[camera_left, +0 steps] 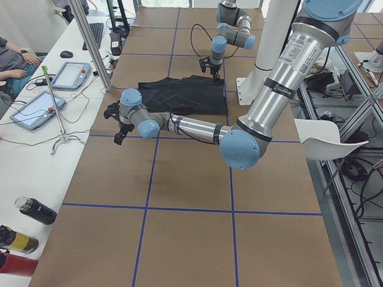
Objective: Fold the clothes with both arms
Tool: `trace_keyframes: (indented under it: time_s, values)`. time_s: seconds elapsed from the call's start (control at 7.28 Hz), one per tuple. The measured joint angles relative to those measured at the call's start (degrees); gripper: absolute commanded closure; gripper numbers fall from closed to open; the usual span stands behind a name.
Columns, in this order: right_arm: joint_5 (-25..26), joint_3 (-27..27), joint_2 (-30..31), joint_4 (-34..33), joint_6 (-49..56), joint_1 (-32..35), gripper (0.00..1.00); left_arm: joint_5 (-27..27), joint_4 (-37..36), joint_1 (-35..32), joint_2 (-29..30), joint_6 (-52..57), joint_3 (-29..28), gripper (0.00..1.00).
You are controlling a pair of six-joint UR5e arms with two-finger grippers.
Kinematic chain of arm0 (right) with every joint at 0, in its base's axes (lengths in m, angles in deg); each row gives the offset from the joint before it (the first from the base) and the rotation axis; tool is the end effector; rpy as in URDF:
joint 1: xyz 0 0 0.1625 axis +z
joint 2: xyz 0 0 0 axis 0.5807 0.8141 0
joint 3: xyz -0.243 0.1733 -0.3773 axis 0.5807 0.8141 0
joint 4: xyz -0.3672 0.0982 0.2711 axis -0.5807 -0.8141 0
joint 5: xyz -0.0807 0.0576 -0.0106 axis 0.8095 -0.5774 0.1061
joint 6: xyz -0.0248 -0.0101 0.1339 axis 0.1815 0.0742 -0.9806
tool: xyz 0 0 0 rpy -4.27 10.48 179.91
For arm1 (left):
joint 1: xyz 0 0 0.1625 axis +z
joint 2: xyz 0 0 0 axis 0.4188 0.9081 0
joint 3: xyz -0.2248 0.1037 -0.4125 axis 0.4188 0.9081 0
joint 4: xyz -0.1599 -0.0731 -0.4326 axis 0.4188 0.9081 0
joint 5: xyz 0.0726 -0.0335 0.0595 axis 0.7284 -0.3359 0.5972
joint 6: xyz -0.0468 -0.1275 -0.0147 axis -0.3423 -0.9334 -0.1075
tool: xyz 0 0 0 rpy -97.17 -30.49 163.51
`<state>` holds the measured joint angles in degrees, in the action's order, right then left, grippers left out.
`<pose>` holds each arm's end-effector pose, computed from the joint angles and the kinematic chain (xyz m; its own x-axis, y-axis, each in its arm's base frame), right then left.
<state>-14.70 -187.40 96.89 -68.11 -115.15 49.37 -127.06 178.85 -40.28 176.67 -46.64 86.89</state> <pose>-0.7081 -0.2995 0.2176 0.8395 -0.2988 0.4539 0.2494 0.9540 0.1666 0.2862 -0.7720 0.5351 0.7063 0.3658 -0.6061 -0.0050 0.8587 0.5125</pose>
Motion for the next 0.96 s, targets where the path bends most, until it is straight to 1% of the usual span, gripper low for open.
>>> trace_keyframes:
  time_s: [0.41,0.69,0.82,0.96]
  values:
    - [-0.27,0.98,-0.02,-0.04,5.47,-1.07,0.56,0.00,0.01,0.00,-0.13,0.07,0.19,0.00]
    - [-1.19,1.81,-0.11,0.02,6.25,-1.12,0.62,0.00,0.02,0.00,-0.14,0.09,0.19,0.00]
    - [-1.45,2.46,-0.26,0.07,6.34,-1.12,0.82,0.00,0.02,0.00,-0.14,0.11,0.20,0.00]
    - [-1.59,3.08,-0.45,0.12,6.37,-1.11,0.99,0.00,0.01,0.00,-0.14,0.09,0.20,0.00]
